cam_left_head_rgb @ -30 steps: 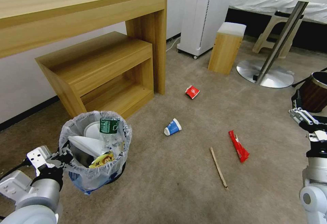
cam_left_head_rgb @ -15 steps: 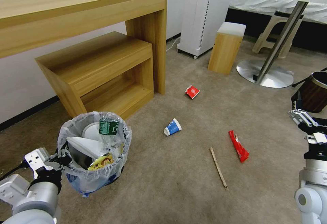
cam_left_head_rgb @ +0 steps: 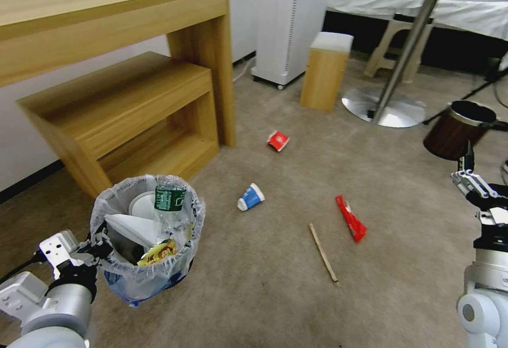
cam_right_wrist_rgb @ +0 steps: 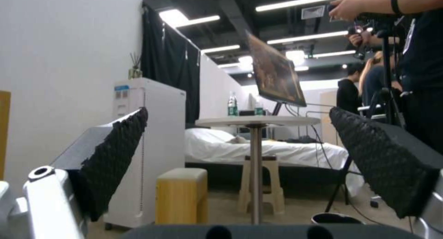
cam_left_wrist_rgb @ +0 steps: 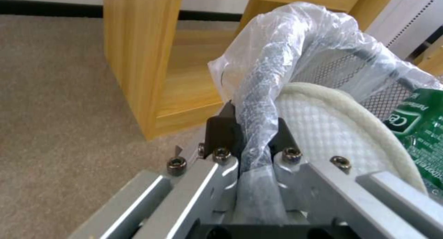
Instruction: Pick up the trash bin and place the garbage on the floor into it.
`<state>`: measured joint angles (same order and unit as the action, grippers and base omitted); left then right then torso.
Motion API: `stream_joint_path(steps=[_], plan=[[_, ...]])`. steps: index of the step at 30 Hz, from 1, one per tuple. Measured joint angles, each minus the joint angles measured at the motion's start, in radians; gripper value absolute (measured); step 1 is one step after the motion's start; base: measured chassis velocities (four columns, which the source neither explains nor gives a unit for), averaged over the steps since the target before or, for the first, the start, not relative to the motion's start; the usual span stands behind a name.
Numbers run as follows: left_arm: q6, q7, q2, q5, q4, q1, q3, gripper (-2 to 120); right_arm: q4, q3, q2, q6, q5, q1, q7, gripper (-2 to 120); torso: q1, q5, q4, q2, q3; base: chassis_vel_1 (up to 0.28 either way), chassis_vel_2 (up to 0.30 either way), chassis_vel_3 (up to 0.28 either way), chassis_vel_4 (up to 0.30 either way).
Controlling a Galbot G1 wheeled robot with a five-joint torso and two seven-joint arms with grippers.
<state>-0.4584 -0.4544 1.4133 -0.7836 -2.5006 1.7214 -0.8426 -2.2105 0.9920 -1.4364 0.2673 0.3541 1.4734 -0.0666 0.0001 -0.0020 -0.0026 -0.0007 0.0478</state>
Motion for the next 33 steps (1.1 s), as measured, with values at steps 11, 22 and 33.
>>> stream_joint_path(steps=[11, 22, 33], plan=[[0.005, -0.002, -0.002, -0.013, 0.0, -0.009, -0.015, 3, 0.012, -0.023, -0.016, 0.009, -0.017, -0.006, -0.039, 100, 0.0, 0.0, 0.0005, 0.0, 0.0, 0.0, 0.0, 0.0, 0.0], [0.005, 0.001, -0.004, -0.014, 0.0, -0.015, -0.016, 3, 0.02, -0.041, -0.029, 0.01, -0.041, -0.012, -0.042, 100, 0.0, -0.0002, 0.0003, 0.0, 0.0, -0.073, 0.07, 0.068, -0.075], [0.005, 0.003, -0.007, -0.014, 0.0, -0.014, -0.017, 3, 0.009, -0.049, -0.024, -0.003, -0.043, 0.0, -0.03, 100, 0.0, -0.0003, 0.0005, 0.0, 0.0, -0.225, 0.223, 0.231, -0.236]])
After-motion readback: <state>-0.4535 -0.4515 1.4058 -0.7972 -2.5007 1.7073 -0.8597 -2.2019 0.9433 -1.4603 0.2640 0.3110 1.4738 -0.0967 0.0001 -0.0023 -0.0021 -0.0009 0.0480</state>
